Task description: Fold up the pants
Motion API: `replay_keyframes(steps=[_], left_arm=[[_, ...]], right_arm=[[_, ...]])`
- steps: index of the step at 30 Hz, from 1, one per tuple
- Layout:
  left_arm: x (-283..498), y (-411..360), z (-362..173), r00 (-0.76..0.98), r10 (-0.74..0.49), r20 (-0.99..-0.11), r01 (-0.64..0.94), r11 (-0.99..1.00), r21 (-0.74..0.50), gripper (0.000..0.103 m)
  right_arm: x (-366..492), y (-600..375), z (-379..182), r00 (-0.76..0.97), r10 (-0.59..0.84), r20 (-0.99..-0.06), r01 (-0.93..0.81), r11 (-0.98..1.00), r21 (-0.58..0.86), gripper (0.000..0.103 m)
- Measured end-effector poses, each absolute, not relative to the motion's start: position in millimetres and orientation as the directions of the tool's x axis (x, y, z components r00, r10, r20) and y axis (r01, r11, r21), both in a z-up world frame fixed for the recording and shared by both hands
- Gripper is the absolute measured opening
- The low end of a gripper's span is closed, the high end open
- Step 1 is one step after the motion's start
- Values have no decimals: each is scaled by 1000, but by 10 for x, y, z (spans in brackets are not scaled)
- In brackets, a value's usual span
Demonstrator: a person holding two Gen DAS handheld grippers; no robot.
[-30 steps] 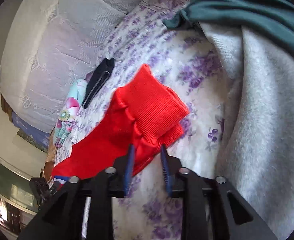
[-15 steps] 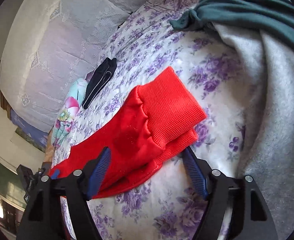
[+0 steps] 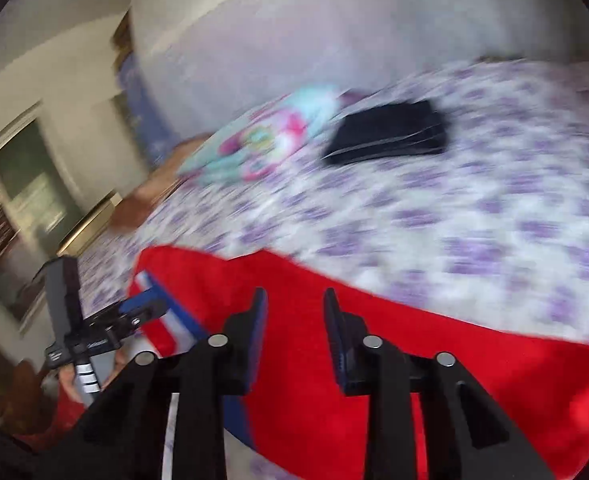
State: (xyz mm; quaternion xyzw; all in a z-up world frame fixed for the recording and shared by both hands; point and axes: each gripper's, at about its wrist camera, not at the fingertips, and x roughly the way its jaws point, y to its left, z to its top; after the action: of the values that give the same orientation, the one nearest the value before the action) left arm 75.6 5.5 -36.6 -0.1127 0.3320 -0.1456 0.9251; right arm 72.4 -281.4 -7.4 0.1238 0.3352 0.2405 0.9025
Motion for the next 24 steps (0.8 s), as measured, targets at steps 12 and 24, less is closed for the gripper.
replay_keyframes(steps=[12,24], left_arm=[[842,400,-581,715,-424,-557,141,867,-479,98],[876,503,-577,715,-461,-525,138,830,-540,98]], right_arm=[[2299,-2040,-754,411,563,-717,-202,823,531,7],[2261,-1911,-616,383,524,-761,-359,843,400,53]])
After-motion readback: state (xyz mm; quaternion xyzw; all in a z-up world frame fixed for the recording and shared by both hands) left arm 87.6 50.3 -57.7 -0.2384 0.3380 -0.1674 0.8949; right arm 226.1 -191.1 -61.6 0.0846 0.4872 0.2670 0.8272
